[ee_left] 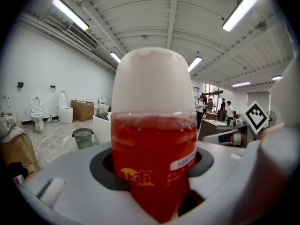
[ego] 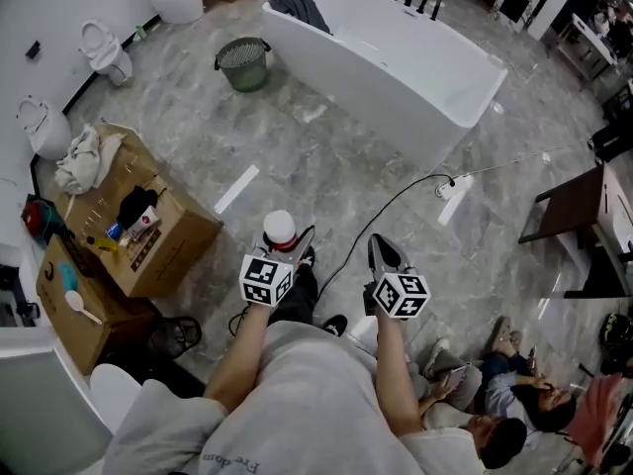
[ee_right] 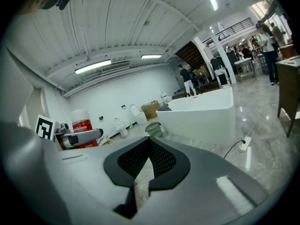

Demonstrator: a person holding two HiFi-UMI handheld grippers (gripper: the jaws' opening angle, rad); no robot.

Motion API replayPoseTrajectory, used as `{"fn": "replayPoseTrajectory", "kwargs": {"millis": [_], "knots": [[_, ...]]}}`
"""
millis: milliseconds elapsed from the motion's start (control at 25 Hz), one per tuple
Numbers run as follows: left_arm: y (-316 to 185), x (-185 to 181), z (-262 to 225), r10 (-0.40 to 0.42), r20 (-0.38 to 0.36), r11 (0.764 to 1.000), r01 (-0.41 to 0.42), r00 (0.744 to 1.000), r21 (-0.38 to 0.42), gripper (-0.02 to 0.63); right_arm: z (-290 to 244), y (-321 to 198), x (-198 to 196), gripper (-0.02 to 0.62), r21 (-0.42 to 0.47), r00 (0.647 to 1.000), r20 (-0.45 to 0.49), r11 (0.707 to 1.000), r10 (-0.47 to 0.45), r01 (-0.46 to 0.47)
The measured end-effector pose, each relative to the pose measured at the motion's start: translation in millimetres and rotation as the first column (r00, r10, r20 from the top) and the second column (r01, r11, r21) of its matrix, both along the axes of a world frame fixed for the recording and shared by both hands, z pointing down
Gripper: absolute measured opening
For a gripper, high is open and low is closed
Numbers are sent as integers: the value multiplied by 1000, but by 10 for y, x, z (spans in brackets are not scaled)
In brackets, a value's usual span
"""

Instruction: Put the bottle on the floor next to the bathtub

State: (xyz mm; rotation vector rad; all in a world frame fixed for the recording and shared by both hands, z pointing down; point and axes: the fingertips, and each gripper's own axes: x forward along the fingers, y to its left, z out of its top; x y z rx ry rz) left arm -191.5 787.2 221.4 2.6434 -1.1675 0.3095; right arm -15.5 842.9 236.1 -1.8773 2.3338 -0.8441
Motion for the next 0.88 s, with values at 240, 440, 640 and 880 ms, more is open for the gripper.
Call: {"fn": "replayPoseTrajectory", "kwargs": {"millis": [240,440,640,880], "knots": [[-679,86,-13,0,-27,1000,0,1000,-12,325,77,-529,7,2,-39,1000,-23,999,-2,1],[-1277,200,-70,31,-43,1000,-32,999,-1,325,145,-988,55,2,-69,999,-45,997,19,-22],[-1814,349,-75,77,-43,997,-77,996,-1,325,195,-1351,136,2,-88,997,-43,994,63,-67],[-2421,479,-38,130,-52,991,-131,990,-12,325,211,-1755,208,2,-90,991,-53,988,125,-129]]}}
